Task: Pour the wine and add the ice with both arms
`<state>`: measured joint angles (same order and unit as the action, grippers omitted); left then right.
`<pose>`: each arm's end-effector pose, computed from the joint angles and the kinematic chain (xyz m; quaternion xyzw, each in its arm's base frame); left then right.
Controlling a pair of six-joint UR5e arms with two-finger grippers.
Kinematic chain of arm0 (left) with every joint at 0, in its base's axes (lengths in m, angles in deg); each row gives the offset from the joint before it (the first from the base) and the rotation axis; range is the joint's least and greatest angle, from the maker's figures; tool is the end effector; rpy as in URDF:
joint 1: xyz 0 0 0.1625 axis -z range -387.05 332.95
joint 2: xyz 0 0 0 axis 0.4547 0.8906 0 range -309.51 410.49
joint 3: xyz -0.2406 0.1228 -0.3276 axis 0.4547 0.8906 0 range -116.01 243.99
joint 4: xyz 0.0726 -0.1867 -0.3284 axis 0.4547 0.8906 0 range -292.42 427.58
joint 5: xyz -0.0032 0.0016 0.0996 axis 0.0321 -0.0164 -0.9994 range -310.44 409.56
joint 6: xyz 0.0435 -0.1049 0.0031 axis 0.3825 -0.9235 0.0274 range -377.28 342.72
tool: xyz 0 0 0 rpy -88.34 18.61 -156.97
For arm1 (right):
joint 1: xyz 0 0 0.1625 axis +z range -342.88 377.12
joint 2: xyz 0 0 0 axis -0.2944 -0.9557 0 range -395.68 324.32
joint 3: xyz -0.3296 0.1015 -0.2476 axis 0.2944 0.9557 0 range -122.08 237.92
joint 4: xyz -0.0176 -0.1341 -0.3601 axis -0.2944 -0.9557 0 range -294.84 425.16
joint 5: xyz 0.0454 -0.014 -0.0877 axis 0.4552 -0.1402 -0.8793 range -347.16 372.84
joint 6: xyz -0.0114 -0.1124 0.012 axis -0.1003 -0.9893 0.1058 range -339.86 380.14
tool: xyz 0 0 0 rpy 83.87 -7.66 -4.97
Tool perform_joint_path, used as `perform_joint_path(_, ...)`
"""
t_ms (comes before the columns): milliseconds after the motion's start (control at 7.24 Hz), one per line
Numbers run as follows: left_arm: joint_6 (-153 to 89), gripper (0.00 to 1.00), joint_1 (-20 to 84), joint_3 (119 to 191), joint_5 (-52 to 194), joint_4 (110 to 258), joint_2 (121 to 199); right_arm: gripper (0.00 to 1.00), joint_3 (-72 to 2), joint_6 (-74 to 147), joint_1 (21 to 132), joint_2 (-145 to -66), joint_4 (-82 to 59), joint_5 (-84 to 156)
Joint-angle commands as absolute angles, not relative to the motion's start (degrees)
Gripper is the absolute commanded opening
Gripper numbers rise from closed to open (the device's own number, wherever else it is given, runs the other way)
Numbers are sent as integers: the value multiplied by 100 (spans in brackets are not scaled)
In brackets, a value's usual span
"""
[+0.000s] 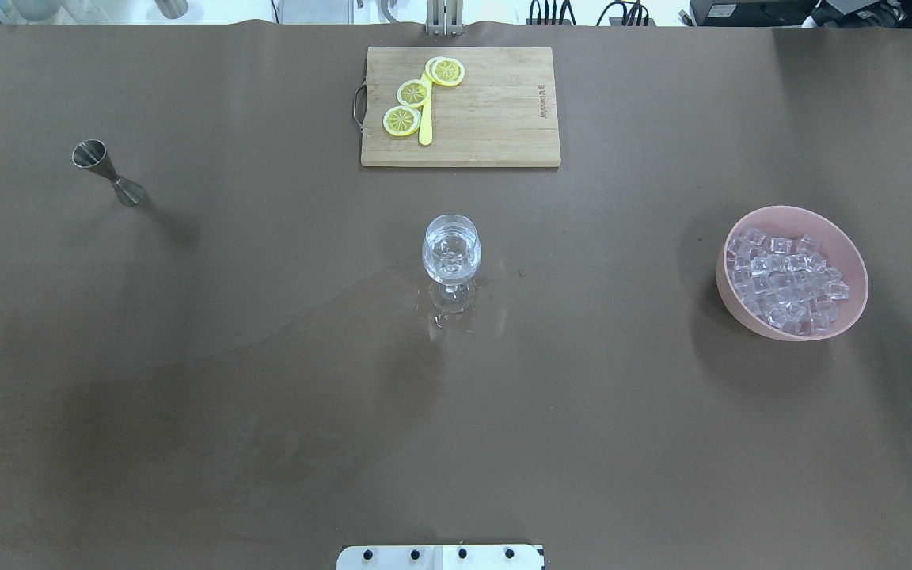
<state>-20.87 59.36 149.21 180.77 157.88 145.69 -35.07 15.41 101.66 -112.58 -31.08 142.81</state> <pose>-0.0271 -0.5027 0.6670 -0.0162 0.3515 0.0022 0.9360 0.0072 -0.5593 0.5447 0.0785 -0.3410 -0.1124 0.9300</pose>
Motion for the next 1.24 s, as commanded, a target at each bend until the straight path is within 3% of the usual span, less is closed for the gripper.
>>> perform_joint_path(0,-2088,99,5926,15028,18139,15758,14498,100,-3498,1548,10167,-11267,-3108,14370)
perform_joint_path(1105,-2044,99,5900,15074,18122,15829,14726,100,-3542,1548,10176,-11267,-3099,14503)
